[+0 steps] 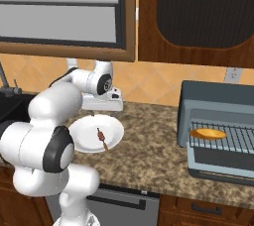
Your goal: Pick up the kebab skewer and baguette bread, and place them inside the toaster oven. Close the toaster oven door and start by setting the timer.
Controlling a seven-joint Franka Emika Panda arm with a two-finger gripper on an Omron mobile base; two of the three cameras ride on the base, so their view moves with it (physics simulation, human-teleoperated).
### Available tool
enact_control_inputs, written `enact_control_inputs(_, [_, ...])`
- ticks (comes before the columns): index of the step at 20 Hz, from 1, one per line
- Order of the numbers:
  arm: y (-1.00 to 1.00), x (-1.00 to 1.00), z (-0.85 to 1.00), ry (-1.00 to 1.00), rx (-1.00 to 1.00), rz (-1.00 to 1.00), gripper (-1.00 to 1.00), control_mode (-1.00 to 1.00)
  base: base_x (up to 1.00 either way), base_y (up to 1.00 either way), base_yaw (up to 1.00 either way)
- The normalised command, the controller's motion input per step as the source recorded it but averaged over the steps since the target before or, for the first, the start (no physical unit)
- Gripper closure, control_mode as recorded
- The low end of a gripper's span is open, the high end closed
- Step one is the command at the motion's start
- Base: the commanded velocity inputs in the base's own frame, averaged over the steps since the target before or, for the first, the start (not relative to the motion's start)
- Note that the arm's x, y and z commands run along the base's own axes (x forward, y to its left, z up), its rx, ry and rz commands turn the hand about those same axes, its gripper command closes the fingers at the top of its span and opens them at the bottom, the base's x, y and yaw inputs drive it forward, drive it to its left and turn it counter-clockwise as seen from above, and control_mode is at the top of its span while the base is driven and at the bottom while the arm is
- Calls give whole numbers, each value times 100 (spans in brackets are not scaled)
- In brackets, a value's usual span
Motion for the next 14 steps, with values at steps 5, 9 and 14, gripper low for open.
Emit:
enact_control_inputs(5, [-10, 51, -9, -4, 0, 29, -100, -100, 0, 0, 0])
enact_control_inputs(9, [0, 10, -7, 8, 0, 25, -100, -100, 0, 0, 0])
enact_control_inputs(14, [0, 9, -61, 0, -4, 27, -100, -100, 0, 0, 0])
